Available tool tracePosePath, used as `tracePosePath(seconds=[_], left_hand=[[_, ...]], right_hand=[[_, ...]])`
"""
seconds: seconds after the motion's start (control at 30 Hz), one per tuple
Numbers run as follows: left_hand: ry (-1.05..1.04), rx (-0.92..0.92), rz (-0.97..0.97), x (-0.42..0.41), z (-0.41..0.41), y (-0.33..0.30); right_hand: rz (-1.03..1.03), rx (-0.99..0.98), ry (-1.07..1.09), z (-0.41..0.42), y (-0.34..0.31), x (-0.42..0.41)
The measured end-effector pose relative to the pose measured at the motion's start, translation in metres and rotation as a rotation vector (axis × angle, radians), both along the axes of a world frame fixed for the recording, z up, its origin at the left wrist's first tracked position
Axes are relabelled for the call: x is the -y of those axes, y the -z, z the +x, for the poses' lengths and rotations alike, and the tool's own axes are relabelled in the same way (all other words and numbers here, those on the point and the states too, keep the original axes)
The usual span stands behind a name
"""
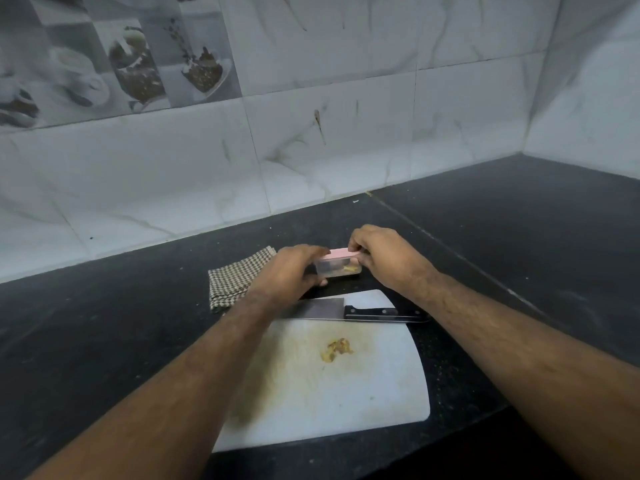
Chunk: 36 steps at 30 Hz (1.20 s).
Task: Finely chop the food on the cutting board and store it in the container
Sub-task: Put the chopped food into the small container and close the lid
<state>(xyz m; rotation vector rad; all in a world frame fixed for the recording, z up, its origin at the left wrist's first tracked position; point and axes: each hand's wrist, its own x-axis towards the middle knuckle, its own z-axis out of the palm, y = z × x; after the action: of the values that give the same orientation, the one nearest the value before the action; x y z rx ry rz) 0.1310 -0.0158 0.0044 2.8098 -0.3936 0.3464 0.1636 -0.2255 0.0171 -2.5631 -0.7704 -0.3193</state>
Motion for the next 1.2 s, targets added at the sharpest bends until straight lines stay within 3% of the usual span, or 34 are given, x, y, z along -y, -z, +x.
tracePosePath(seconds=[0.2, 0.3, 0.4, 0.63, 0.8, 0.9, 1.0, 1.2], left_hand=[[0.097, 0.033, 0.094, 0.005, 0.001, 0.007], [0.104, 0.04, 0.174, 0.006, 0.0, 0.012], [0.08, 0.047, 0.148, 0.01, -0.004, 0.021], [-0.008, 0.032, 0.087, 0.017, -0.007, 0.024], [0.02, -0.064, 0.16, 0.011, -0.023, 0.013], [-0.01, 0.018, -0.001, 0.004, -0.045, 0.009], [-0.031, -0.003, 0.003, 0.0, -0.071, 0.009], [-0.066, -0.107, 0.06, -0.011, -0.127, 0.023]], right_hand=[[-0.148, 0.099, 0.01, -0.004, 0.011, 0.009], [-0.215, 0.023, 0.019, -0.007, 0.013, 0.006], [-0.236, -0.076, -0.006, -0.01, 0.021, 0.003], [-0.248, -0.042, 0.012, -0.016, 0.022, -0.003], [-0.493, -0.1, -0.03, -0.018, 0.004, 0.002], [-0.439, 0.023, 0.023, -0.032, -0.008, 0.006], [-0.327, 0.138, 0.064, -0.059, -0.016, 0.004], [-0.436, 0.056, 0.086, -0.11, 0.0, 0.01]])
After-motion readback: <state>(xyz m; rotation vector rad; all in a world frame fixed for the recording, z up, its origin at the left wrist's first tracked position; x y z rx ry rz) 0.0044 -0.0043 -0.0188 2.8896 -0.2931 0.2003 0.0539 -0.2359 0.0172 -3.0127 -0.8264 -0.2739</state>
